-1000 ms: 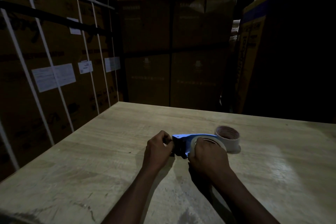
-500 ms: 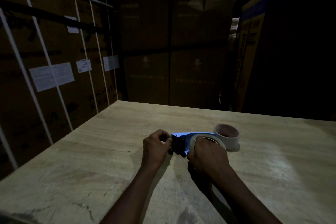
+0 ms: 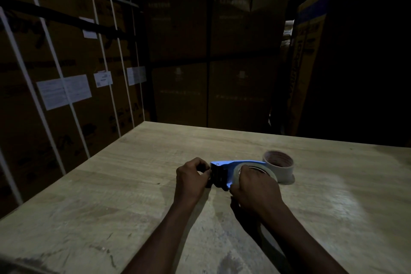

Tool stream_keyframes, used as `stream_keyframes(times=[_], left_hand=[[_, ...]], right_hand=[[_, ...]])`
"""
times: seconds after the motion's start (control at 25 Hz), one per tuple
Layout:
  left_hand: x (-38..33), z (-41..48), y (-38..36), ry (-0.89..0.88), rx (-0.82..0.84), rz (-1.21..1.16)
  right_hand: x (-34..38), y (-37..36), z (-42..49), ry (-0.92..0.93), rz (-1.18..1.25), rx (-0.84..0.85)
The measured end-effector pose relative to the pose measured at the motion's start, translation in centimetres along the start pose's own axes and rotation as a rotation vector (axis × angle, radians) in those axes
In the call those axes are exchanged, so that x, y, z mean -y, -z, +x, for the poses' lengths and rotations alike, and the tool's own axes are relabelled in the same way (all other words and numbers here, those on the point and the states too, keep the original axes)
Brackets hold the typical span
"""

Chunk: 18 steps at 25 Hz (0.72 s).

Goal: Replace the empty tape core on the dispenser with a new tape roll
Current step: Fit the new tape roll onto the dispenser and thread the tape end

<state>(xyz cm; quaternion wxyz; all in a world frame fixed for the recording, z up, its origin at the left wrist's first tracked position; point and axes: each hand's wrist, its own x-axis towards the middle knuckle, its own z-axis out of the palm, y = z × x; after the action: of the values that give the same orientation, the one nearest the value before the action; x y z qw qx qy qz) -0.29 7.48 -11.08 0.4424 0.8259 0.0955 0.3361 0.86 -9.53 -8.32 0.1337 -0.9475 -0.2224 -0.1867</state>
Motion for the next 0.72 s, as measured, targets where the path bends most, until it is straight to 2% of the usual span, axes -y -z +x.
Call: stream_keyframes(times=[0.72], left_hand=[[-0.16,-0.03,0.07,0.007,-0.002,-0.007]], right_hand=[[0.40,0.77,-0.26,-0.007,0.011,0.045]])
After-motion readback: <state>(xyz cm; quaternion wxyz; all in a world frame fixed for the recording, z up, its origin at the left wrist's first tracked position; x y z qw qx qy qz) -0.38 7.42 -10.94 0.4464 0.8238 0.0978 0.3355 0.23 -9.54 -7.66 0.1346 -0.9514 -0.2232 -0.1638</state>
